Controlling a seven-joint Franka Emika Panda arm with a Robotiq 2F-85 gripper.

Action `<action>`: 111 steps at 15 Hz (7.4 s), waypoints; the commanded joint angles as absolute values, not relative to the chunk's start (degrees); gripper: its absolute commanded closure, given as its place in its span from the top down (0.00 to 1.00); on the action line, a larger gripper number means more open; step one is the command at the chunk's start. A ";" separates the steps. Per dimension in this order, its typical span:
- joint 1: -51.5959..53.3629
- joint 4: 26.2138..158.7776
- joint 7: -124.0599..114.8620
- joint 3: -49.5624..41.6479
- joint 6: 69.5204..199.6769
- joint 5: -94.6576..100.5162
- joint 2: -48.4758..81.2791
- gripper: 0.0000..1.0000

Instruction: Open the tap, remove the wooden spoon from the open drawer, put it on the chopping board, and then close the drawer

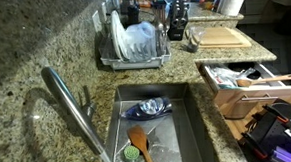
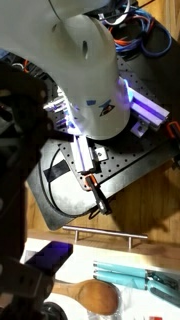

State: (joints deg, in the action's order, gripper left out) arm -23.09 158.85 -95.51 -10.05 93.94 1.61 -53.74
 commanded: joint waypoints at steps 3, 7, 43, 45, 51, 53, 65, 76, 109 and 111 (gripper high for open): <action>-26.36 158.72 -98.79 -5.13 96.48 4.56 -47.27 1.00; -28.98 158.95 -109.86 -5.10 108.38 8.25 -38.06 1.00; -75.05 156.76 -149.13 21.81 122.04 7.41 -25.02 1.00; -66.07 158.88 -141.61 10.76 128.76 9.72 -24.49 1.00; -54.23 159.35 -123.13 -6.50 145.41 3.84 -14.31 1.00; -50.29 156.95 -118.35 -9.46 140.38 -1.71 -10.16 1.00; -40.89 158.99 -103.30 -13.76 162.16 0.76 -5.89 1.00; -29.22 158.35 -81.92 -16.71 162.44 -19.85 -2.86 1.00; -22.70 158.63 -89.44 -33.33 160.46 6.98 -3.38 1.00; -21.19 157.51 -92.81 -33.70 163.00 8.08 0.77 1.00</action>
State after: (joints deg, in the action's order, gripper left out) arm -21.21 157.51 -92.75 -33.70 162.89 8.08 0.59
